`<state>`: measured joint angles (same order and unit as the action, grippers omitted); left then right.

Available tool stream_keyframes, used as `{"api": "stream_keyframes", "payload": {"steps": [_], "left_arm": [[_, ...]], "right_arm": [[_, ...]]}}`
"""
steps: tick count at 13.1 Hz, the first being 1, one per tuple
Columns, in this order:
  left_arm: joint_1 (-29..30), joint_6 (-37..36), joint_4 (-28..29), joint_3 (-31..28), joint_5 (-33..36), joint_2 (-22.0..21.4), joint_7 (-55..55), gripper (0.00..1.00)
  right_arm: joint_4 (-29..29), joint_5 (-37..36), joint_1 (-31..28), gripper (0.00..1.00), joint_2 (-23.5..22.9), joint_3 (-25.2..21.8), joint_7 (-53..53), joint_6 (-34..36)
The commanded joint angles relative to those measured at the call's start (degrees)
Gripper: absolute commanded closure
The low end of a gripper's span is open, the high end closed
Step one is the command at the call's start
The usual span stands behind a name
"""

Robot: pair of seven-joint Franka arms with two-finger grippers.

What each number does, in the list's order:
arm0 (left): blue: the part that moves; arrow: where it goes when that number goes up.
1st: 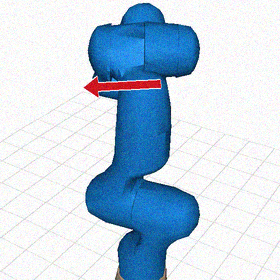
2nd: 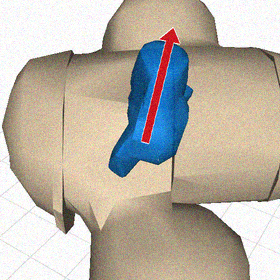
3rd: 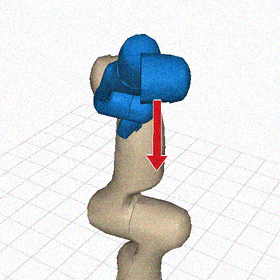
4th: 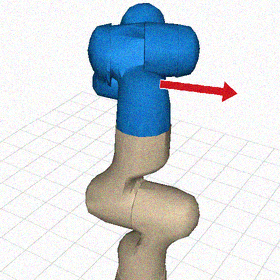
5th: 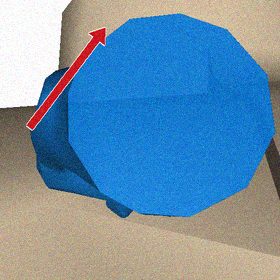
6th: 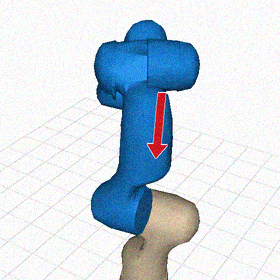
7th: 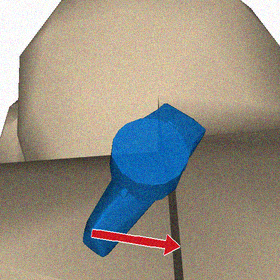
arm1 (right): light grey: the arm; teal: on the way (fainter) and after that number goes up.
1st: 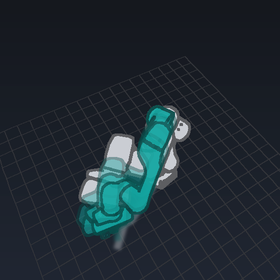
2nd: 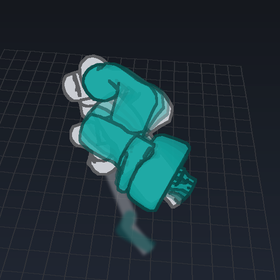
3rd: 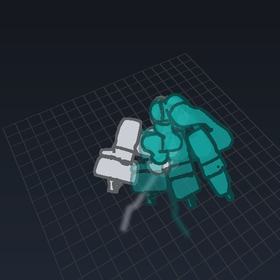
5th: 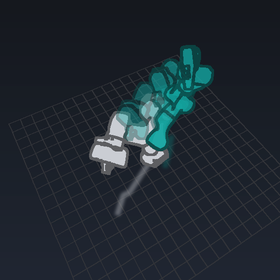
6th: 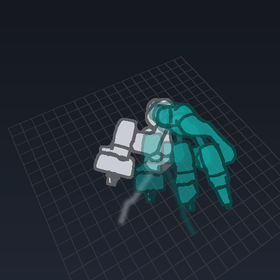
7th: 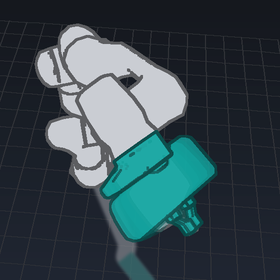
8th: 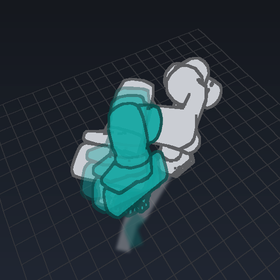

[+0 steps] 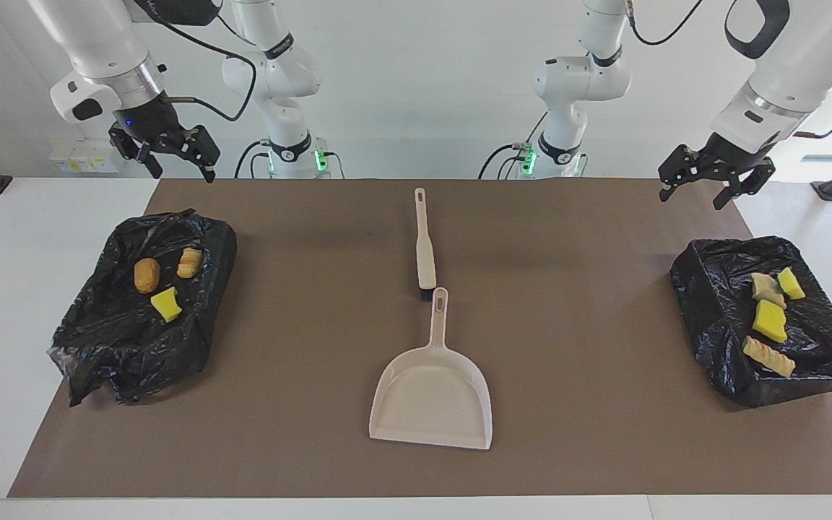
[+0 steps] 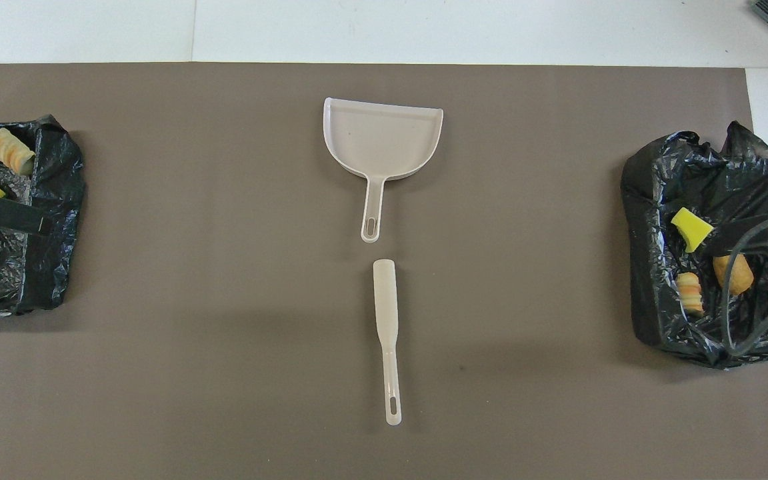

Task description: Sweep and dump trash in bin

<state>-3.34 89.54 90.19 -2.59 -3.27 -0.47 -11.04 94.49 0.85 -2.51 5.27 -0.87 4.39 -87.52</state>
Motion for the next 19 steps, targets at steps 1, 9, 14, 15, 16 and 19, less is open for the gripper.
{"api": "stream_keyframes", "payload": {"steps": [1, 9, 14, 15, 16, 19], "left_arm": [[0.61, -0.24, 0.78, 0.22, 0.98, -1.63, -0.65, 0.0], [-0.27, -3.06, -0.1, 1.1, 5.91, -1.64, -0.48, 0.0], [0.44, -2.7, 0.08, 0.92, 3.62, -1.72, -0.04, 0.0], [0.44, -2.79, 0.16, 0.92, 3.53, -1.72, -0.04, 0.0], [0.44, -2.88, 0.34, 0.92, 3.53, -1.9, -0.04, 0.0], [0.52, -3.05, 0.43, 0.66, 3.27, -2.16, -0.13, 0.0]], "right_arm": [[1.14, 0.73, -0.48, 0.0, 1.23, 0.08, -0.17, 0.34], [1.14, 0.64, -0.48, 0.0, 1.23, -0.1, -0.35, 0.42], [1.23, 0.56, -0.48, 0.0, 1.23, -0.1, -0.35, 0.25], [1.23, 0.56, -0.48, 0.0, 1.23, -0.1, -0.35, 0.33], [1.23, 0.56, -0.56, 0.0, 1.23, -0.1, -0.35, 0.33], [1.23, 0.56, -0.48, 0.0, 1.23, -0.1, -0.35, 0.25]]}}
